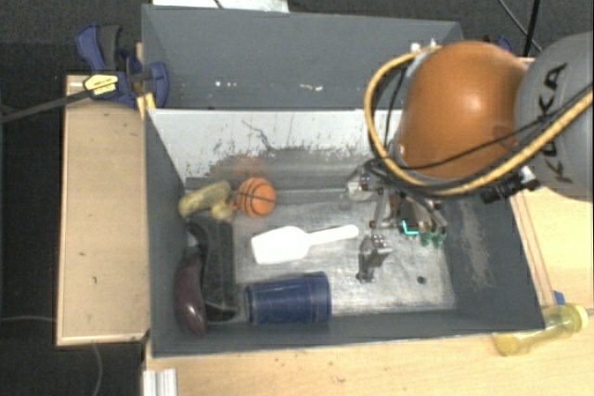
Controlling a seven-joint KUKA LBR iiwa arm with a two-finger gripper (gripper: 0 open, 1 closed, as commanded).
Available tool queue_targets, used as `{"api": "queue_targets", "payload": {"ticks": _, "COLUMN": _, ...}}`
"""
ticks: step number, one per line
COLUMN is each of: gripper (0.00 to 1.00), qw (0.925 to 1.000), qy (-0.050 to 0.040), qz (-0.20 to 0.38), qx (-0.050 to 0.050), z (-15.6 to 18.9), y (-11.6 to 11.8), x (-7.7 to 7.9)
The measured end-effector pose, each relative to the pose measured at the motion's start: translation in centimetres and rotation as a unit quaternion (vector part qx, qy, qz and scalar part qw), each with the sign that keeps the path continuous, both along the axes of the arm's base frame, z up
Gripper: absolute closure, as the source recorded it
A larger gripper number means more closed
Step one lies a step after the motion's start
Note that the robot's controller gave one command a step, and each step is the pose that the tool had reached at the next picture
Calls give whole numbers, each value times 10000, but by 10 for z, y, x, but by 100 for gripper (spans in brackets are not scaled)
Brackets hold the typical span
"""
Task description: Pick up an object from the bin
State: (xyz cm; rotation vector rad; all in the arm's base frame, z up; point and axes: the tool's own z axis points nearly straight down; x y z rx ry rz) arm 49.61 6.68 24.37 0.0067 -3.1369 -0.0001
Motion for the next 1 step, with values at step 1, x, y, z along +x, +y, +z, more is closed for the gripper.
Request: {"api": "queue_targets", "payload": {"ticks": 1, "gripper": 0, "qw": 10000, "qy": -37, "qz": -15, "qx": 4, "z": 3, "y": 0, "x": 2}}
